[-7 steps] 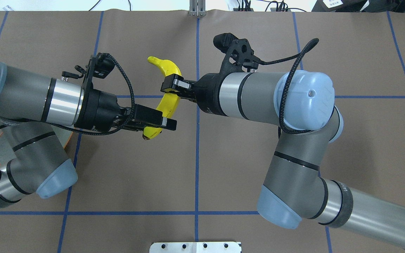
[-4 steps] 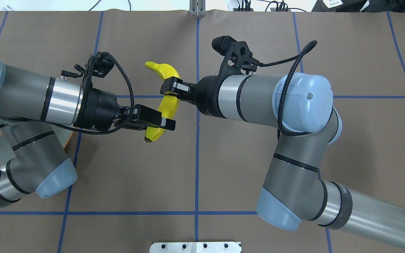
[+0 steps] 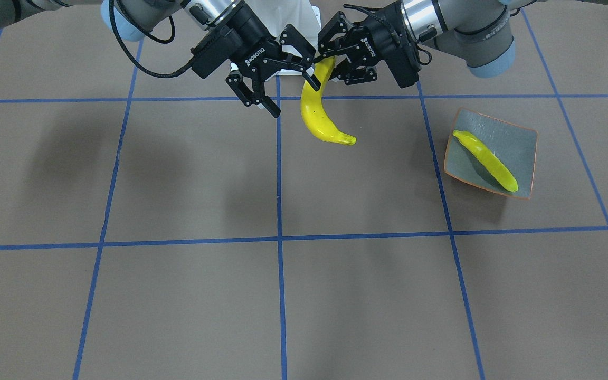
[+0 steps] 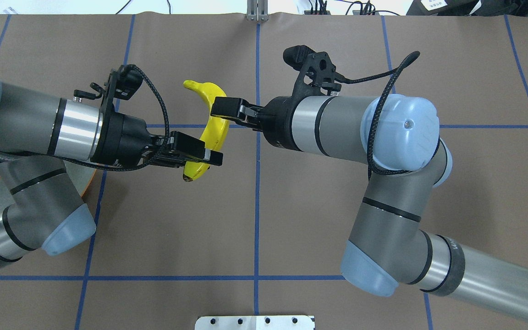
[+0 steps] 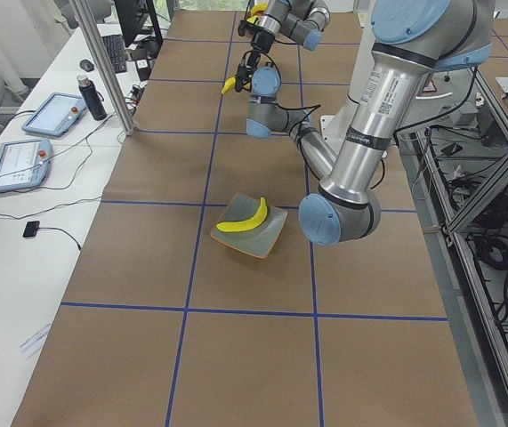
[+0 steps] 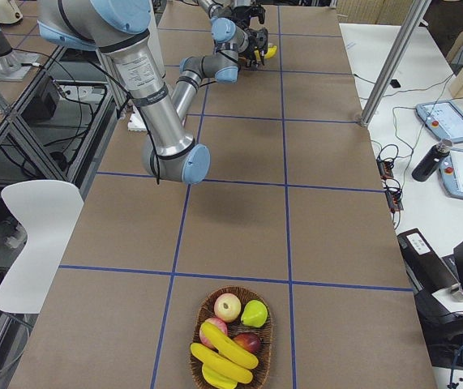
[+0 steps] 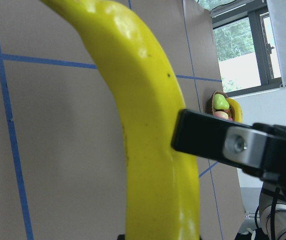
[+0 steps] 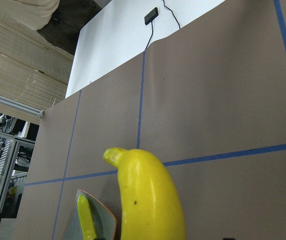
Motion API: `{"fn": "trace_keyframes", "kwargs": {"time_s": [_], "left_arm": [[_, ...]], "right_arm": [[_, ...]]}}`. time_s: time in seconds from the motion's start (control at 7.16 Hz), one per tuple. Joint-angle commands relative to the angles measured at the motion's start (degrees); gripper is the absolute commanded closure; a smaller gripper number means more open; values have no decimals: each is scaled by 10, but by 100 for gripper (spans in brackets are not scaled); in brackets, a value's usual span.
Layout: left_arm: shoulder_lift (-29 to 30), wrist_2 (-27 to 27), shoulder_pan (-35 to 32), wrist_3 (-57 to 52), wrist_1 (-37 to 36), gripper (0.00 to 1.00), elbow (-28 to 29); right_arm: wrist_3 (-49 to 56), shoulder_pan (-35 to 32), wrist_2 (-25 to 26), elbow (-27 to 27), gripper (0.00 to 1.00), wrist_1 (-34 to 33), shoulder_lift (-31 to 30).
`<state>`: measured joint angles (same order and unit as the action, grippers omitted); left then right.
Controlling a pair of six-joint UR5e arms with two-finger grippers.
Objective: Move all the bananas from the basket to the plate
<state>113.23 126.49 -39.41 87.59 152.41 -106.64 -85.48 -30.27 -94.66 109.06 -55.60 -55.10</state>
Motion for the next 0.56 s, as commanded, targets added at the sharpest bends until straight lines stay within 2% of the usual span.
{"fn": "trace_keyframes", "kwargs": {"time_s": [0.0,0.14,0.28,0.42], "left_arm": [[-60,2,-20,0,3,100,-6],[-116,2,-37,0,1,100,-18],[-179,2,-64,0,1,100,-31],[-231,1,-93,0,1,100,-32]], "right_arm": [[42,-62,-72,7,0,-7,-50],[75,-107,-136,5,0,-9,-88],[114,-160,-204,3,0,-40,-114],[158,-180,-214,3,0,-65,-136]]}}
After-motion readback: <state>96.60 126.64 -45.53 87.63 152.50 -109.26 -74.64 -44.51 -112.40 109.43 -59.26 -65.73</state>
